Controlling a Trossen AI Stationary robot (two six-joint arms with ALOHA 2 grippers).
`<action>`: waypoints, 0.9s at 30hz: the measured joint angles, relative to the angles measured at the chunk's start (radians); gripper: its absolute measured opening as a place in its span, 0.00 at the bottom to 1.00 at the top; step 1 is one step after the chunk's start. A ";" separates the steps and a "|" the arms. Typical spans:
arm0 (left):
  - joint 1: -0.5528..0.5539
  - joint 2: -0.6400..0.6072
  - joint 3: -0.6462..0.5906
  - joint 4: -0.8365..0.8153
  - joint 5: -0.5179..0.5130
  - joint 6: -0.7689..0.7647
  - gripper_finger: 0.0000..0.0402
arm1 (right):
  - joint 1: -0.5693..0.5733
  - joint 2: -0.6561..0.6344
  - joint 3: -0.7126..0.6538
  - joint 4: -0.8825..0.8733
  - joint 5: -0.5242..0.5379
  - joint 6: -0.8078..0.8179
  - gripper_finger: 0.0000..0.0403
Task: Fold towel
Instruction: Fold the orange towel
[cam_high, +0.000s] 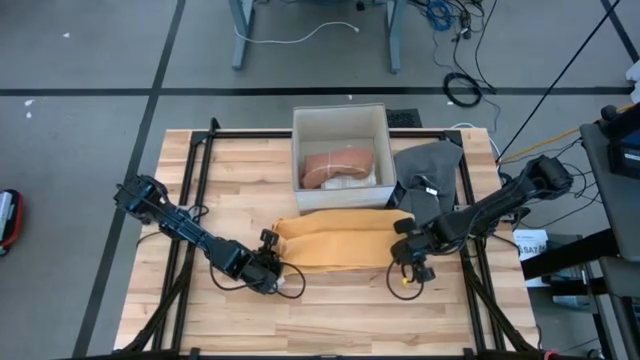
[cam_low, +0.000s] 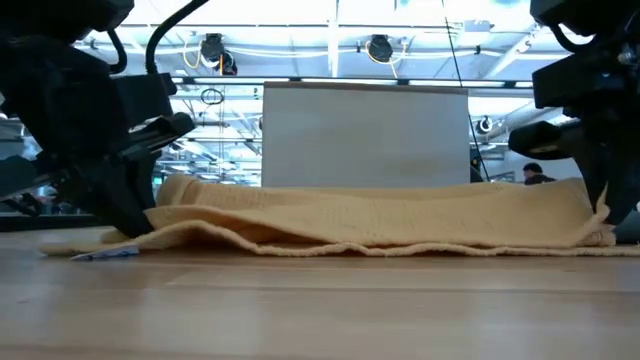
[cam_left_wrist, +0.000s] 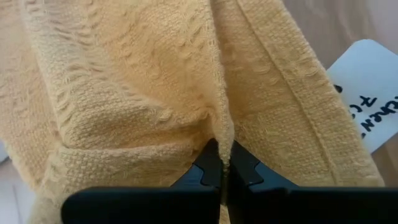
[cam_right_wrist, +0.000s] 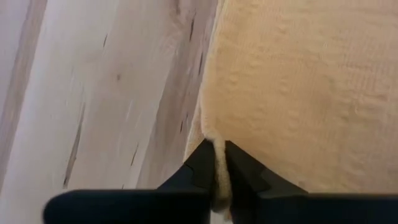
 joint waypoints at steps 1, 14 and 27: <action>0.000 0.001 0.000 0.007 0.002 0.002 0.00 | 0.000 0.004 0.000 0.009 0.002 -0.003 0.06; 0.000 0.001 -0.001 -0.007 0.010 0.004 0.00 | 0.001 0.018 0.000 0.044 -0.029 0.015 0.27; 0.000 0.001 -0.001 -0.035 0.009 0.005 0.00 | 0.072 0.034 0.000 0.064 0.039 0.037 0.28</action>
